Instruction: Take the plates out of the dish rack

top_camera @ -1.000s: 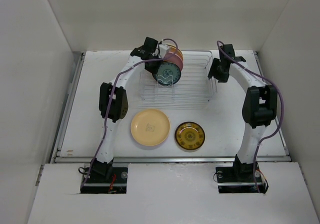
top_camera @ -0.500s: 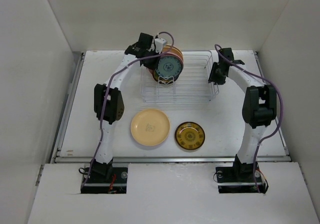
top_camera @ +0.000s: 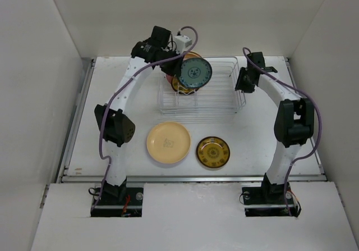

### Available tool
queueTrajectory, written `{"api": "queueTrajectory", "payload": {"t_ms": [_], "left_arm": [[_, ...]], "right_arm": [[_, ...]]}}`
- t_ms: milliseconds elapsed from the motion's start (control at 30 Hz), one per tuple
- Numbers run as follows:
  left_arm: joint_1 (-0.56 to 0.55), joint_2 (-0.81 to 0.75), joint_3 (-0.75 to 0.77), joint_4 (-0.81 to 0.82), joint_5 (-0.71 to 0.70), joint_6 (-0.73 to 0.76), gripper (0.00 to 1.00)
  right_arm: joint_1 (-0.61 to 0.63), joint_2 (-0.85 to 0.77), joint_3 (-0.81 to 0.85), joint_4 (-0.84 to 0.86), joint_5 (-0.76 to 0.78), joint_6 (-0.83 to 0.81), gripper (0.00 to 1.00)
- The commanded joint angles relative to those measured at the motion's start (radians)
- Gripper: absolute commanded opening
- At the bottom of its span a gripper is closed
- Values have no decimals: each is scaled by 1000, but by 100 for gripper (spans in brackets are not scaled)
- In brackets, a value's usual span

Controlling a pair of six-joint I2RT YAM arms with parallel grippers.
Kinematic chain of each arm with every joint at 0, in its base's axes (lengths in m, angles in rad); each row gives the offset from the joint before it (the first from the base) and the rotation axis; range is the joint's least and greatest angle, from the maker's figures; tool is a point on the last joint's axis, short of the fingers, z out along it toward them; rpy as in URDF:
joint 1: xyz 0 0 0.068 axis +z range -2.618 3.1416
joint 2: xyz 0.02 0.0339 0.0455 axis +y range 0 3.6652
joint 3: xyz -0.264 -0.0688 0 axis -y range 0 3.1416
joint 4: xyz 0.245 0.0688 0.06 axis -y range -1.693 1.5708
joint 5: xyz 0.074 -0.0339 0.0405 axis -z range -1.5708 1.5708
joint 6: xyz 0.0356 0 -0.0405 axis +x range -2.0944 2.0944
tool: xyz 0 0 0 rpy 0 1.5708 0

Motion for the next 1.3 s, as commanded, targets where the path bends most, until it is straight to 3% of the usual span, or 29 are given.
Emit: {"api": "queueTrajectory", "payload": {"t_ms": [0,67,200,433,600,633,700,733,767,800,867,1100,1267], "left_arm": [[-116,-6,98,-320,106,235,0],[-221,18,99,-512,121,389,0],[-351,87,53,-617,111,410,0],[-417,185,-28,-541,89,286,0],[-426,196,-87,-521,63,286,0],[-435,196,-87,-521,63,286,2],[-435,208,-87,-533,97,286,17],[-435,217,-87,-554,130,313,33],[-444,217,-78,-554,131,313,34],[-445,217,-78,-563,146,324,47],[-445,217,-78,-577,184,344,55],[-411,124,-27,-571,209,329,59],[-216,-30,-85,-374,246,90,59]], "right_arm": [[-5,-82,-27,43,-4,-4,42],[-5,-93,-40,53,-4,5,43],[-5,-113,-58,53,6,5,43],[-5,-182,-142,63,-3,5,46],[-5,-191,-152,63,-21,5,51],[-5,-200,-152,63,-21,5,52],[-5,-200,-152,63,-21,5,55],[-5,-200,-152,63,-21,5,57],[-5,-209,-152,63,-21,5,57],[-5,-210,-142,63,-21,5,57],[-5,-210,-142,63,-21,5,58],[4,-240,-84,54,-21,-50,58],[72,-289,-8,89,39,-174,60]]}}
